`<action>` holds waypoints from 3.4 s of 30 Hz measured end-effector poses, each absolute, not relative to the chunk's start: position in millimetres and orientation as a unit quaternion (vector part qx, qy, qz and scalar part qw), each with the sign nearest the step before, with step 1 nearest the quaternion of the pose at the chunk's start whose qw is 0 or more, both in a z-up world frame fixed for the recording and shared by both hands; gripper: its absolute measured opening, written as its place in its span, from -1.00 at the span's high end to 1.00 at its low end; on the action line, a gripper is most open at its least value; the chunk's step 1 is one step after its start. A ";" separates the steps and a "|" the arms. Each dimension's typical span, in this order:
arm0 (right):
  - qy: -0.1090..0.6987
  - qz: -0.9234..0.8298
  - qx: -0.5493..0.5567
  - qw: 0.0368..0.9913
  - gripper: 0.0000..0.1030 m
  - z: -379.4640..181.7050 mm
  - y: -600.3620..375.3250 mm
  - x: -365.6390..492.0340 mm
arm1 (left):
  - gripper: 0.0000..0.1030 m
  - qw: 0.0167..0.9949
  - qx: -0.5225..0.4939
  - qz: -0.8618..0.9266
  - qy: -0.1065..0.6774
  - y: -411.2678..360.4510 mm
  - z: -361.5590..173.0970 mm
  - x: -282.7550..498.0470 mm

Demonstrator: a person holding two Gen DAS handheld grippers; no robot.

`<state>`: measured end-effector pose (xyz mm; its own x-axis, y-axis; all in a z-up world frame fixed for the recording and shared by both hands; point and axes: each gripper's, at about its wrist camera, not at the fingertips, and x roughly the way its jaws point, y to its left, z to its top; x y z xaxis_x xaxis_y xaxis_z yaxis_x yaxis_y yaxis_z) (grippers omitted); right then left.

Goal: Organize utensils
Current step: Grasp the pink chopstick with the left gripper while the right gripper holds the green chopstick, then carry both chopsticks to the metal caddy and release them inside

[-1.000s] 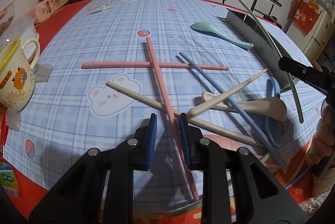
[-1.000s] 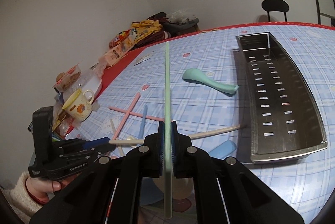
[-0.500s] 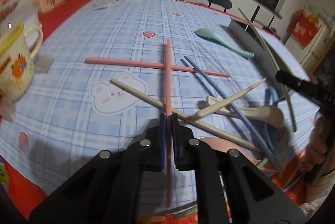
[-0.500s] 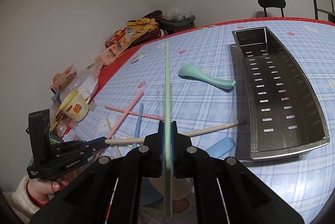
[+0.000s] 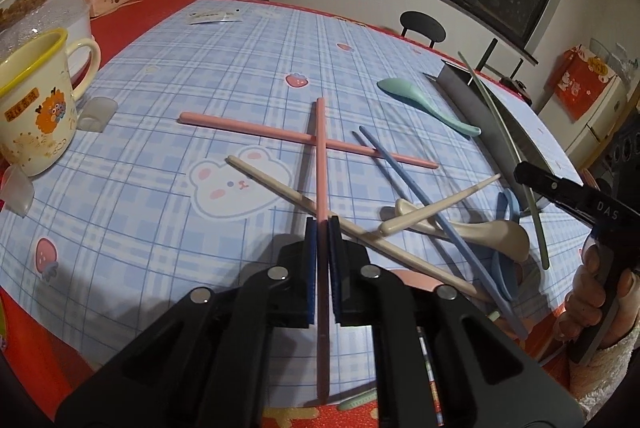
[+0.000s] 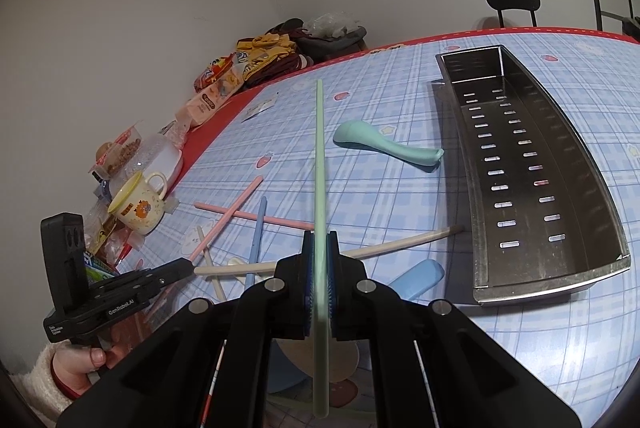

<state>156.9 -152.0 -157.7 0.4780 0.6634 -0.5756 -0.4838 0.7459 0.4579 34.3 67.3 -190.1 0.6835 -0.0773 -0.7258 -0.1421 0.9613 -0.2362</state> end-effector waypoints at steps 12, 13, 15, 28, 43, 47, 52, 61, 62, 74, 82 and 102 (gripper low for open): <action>0.384 0.337 0.115 0.852 0.87 -158.8 -151.6 156.7 | 0.64 0.889 -0.097 0.003 0.448 57.0 -192.5 51.3; 0.384 0.337 0.114 0.852 0.87 -158.5 -151.2 156.7 | 0.63 0.888 -0.090 0.002 0.451 55.7 -192.0 53.1; 0.383 0.338 0.114 0.852 0.87 -158.2 -151.6 156.2 | 0.63 0.888 -0.073 0.003 0.454 53.3 -191.9 56.2; 0.379 0.334 0.125 0.854 0.87 -155.9 -159.0 158.1 | 0.81 0.892 -0.127 0.002 0.433 78.5 -190.6 52.6; 0.372 0.318 0.142 0.860 0.87 -147.5 -175.6 166.6 | 0.81 0.911 -0.209 -0.040 0.352 68.4 -142.9 55.9; 0.360 0.311 0.154 0.866 0.87 -128.6 -200.2 182.1 | 0.81 0.910 -0.215 -0.075 0.346 40.9 -131.4 82.3; 0.357 0.261 0.150 0.884 0.87 -117.3 -228.8 223.8 | 0.81 0.912 -0.212 -0.108 0.334 -5.6 -114.8 123.1; 0.375 0.214 0.159 0.888 0.87 -139.1 -255.0 252.5 | 0.81 0.884 -0.278 -0.144 0.347 -74.2 -124.4 198.5; 0.378 0.218 0.162 0.885 0.87 -141.8 -257.2 253.2 | 0.81 0.877 -0.292 -0.147 0.353 -80.9 -129.9 206.7; 0.402 0.205 0.160 0.878 0.87 -159.9 -258.5 260.1 | 0.81 0.845 -0.352 -0.116 0.386 -108.9 -173.5 254.4; 0.406 0.202 0.155 0.878 0.87 -162.3 -256.2 262.4 | 0.75 0.844 -0.343 -0.109 0.397 -110.0 -181.6 272.7; 0.306 0.190 0.095 0.928 -0.89 -125.0 -245.6 224.0 | -0.86 0.940 -0.165 -0.078 0.289 -40.0 -97.1 179.0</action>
